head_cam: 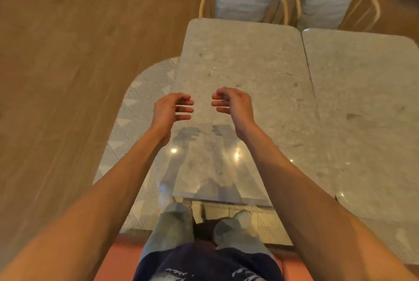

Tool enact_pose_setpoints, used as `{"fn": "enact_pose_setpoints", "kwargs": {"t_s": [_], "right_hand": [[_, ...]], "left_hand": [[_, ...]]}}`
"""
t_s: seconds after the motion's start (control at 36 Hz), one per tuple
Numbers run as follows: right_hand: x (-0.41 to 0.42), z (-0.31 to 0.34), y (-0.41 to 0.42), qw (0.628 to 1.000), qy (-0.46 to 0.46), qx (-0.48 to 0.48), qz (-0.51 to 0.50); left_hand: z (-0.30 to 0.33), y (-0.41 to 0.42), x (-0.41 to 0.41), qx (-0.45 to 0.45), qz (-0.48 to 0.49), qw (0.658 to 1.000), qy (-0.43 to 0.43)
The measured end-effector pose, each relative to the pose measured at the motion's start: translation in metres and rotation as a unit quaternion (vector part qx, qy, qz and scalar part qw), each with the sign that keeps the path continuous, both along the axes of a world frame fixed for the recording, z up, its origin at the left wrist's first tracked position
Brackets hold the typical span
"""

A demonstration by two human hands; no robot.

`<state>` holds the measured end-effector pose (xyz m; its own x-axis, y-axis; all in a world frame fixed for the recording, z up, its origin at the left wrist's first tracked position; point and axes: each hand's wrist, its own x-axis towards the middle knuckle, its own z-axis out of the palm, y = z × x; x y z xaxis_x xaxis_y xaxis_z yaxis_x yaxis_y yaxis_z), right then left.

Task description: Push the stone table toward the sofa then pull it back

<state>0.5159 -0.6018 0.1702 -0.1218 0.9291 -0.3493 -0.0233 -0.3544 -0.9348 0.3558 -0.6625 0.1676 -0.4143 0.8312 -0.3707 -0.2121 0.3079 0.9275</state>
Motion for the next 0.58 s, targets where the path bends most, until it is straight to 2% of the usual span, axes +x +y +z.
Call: {"fn": "enact_pose_setpoints", "kwargs": {"t_s": [0.19, 0.33, 0.5, 0.58], "right_hand": [[-0.076, 0.02, 0.005, 0.996, 0.026, 0.054, -0.065], [-0.135, 0.025, 0.005, 0.985, 0.011, 0.11, -0.13], [-0.229, 0.045, 0.017, 0.965, -0.013, 0.138, -0.223], [-0.266, 0.059, 0.023, 0.961, -0.035, 0.148, -0.23]], "left_hand": [[0.016, 0.023, -0.088, 0.095, -0.009, 0.995, -0.04], [0.014, 0.046, -0.167, 0.168, -0.048, 0.982, -0.073], [0.03, 0.084, -0.259, 0.204, -0.117, 0.966, -0.104], [0.046, 0.096, -0.285, 0.21, -0.132, 0.963, -0.108]]}}
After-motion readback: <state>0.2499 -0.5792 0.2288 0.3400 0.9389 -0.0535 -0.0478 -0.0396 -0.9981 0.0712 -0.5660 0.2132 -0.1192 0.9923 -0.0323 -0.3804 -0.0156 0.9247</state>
